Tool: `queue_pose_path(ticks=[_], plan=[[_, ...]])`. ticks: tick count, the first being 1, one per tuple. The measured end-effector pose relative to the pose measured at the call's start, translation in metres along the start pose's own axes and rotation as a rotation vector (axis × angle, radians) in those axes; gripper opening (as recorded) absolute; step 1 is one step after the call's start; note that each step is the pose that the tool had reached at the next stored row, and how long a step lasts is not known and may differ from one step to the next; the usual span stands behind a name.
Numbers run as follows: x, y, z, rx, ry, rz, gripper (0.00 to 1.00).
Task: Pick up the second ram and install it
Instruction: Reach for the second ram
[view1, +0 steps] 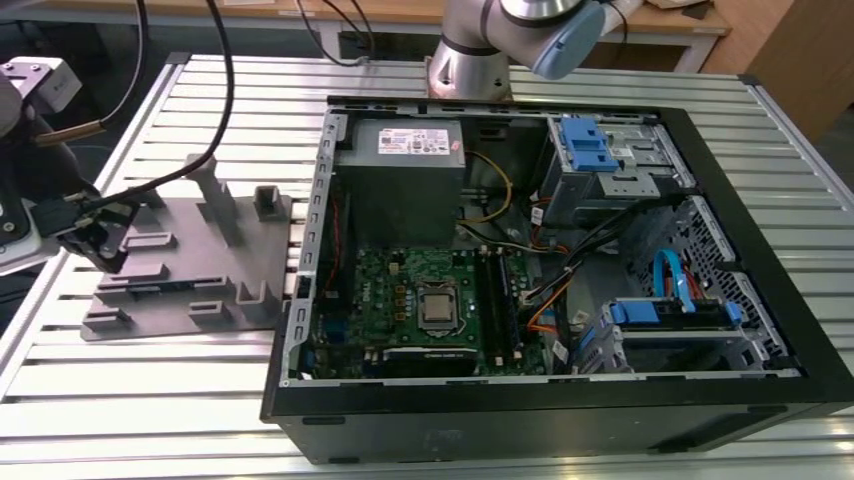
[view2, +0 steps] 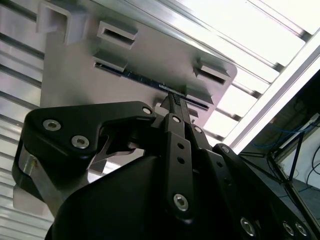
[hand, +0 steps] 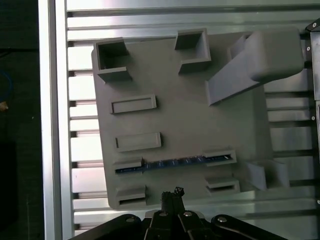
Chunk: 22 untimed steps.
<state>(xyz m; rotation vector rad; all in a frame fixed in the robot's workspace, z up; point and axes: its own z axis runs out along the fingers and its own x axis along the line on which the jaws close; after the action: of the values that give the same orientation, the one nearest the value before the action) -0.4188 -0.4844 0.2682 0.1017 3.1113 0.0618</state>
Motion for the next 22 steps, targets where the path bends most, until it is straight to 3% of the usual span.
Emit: queue_pose_path(ticks=[11, 22], plan=[[0.0005, 0.0017, 0.0137, 0.0000, 0.0002, 0.000, 0.07], [-0.0023, 0.0109, 0.0328, 0.0006, 0.0007, -0.011, 0.07]])
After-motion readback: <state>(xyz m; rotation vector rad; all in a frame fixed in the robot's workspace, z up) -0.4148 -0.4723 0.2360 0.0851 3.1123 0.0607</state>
